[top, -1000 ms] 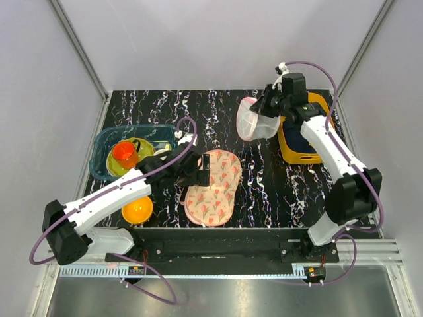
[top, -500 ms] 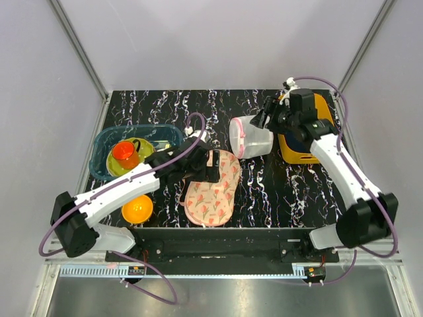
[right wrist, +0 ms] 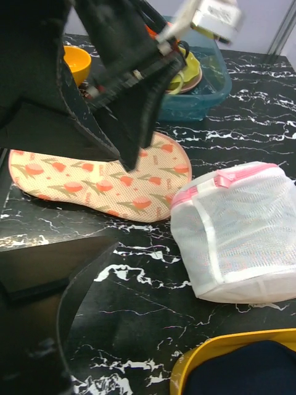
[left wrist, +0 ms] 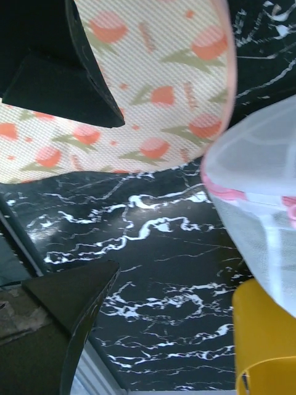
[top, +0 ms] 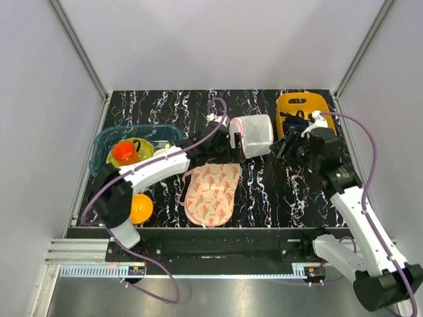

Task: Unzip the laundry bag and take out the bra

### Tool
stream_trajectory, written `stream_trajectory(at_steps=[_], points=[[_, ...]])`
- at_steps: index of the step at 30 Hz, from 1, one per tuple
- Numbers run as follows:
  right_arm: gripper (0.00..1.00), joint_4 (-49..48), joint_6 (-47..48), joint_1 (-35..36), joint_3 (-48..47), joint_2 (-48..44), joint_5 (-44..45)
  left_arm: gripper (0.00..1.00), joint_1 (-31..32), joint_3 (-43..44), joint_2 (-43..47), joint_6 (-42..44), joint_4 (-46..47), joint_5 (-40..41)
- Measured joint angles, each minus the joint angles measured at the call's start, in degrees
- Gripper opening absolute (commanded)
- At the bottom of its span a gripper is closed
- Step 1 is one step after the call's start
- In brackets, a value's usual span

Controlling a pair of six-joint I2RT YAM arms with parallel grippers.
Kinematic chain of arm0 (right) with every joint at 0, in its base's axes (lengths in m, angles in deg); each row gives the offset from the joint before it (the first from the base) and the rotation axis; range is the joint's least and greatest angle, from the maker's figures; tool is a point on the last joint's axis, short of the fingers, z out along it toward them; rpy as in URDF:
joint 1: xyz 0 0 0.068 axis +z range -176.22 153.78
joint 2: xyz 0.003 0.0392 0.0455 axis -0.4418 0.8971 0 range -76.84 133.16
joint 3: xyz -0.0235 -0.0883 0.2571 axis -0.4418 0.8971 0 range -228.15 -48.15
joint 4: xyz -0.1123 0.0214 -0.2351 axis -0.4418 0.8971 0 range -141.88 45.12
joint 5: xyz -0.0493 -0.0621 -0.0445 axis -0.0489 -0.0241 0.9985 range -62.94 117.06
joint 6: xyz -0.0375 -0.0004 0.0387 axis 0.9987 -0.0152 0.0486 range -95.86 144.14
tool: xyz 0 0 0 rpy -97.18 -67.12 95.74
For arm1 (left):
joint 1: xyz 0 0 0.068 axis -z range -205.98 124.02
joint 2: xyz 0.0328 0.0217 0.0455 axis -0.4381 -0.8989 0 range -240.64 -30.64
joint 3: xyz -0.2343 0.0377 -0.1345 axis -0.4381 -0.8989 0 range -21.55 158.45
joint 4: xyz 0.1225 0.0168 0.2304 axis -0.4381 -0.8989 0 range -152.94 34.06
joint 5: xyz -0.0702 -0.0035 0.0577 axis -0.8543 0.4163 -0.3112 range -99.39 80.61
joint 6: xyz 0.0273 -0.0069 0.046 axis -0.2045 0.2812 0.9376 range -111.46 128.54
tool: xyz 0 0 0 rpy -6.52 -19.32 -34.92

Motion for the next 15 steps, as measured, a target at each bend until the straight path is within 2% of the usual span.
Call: stream_trajectory(at_steps=[7,8,9,10,11,14,15], points=[[0.61,6.88,-1.01,0.00,0.15,-9.07,-0.07,0.66,-1.95,2.43,-9.20,2.32,9.73,-0.04],[0.61,7.89,-1.16,0.00,0.15,-10.08,-0.07,0.56,-2.38,2.84,-10.38,2.89,10.45,-0.11],[0.61,9.03,-1.27,0.00,0.15,-11.10,-0.07,0.54,-2.86,3.50,-11.72,3.54,10.95,-0.17],[0.61,10.01,-1.38,0.00,0.15,-12.04,-0.15,0.48,-3.21,4.39,-13.00,4.17,11.13,-0.24],[0.61,10.75,-1.51,0.00,0.15,-12.68,-0.22,0.37,-3.63,5.86,-14.62,5.14,11.15,-0.37],[0.60,12.52,-2.25,0.00,0.28,-14.38,-0.96,0.16,-4.79,10.36,-18.93,7.48,11.06,-0.68],[0.60,12.72,-2.60,0.00,0.44,-14.64,-1.42,0.02,-5.25,11.74,-19.76,8.41,10.51,-0.79]])
